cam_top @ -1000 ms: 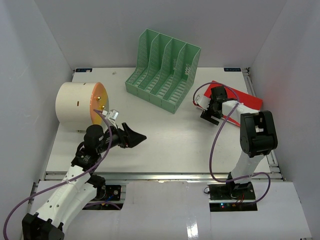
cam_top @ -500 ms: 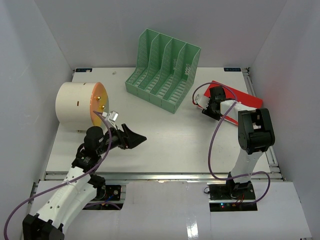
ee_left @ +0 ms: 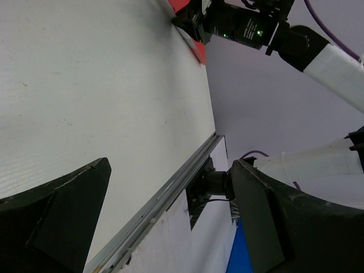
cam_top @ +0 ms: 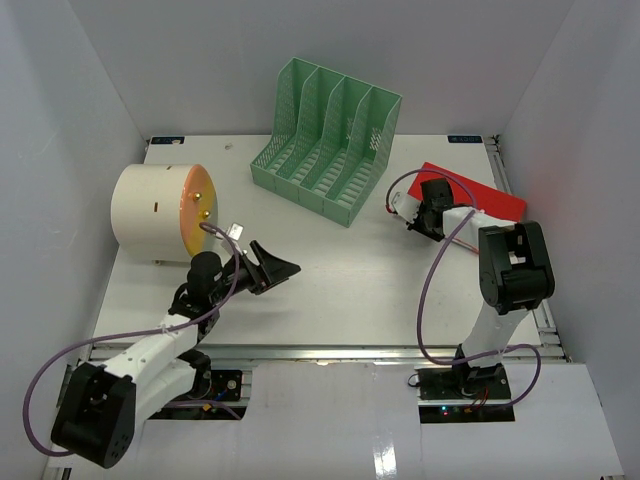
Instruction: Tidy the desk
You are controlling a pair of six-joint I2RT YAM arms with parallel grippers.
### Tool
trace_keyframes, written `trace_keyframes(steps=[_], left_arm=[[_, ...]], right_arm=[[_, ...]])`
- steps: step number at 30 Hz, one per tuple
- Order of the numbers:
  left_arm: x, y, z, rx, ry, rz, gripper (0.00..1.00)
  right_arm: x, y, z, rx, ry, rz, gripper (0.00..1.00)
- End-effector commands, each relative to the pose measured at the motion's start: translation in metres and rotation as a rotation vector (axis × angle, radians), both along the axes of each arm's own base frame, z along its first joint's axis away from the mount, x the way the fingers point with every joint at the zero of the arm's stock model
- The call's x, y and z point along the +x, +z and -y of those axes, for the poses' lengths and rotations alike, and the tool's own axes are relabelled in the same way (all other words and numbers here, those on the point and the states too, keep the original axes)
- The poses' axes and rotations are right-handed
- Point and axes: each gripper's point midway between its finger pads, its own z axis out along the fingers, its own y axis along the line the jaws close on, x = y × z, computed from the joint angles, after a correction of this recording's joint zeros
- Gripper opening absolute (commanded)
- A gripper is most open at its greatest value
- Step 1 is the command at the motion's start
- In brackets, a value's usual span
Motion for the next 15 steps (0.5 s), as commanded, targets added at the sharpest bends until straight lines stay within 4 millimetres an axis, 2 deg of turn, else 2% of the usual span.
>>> trace_keyframes(steps=[1, 6, 8, 9, 13, 15], left_arm=[[0.019, 0.026, 0.01, -0.073, 0.019, 0.068, 0.98], [0.031, 0.019, 0.028, -0.074, 0.009, 0.047, 0.98], [0.034, 0.016, 0.038, -0.081, 0.003, 0.024, 0.98], [0.037, 0.008, 0.046, -0.078, -0.004, -0.001, 0.98], [0.045, -0.005, 0.078, -0.083, -0.044, -0.042, 0.98], [0.05, 0.002, 0.093, -0.096, -0.063, -0.031, 0.98]], right_arm=[[-0.041, -0.004, -0.015, 0.12, 0.03, -0.101, 0.11], [-0.07, 0.007, -0.033, 0.213, 0.092, -0.137, 0.08], [-0.079, 0.017, -0.037, 0.232, 0.117, -0.124, 0.08], [-0.086, 0.019, -0.04, 0.239, 0.134, -0.128, 0.08], [-0.113, 0.027, -0.054, 0.268, 0.207, -0.143, 0.08], [-0.125, 0.03, -0.06, 0.287, 0.24, -0.148, 0.08]])
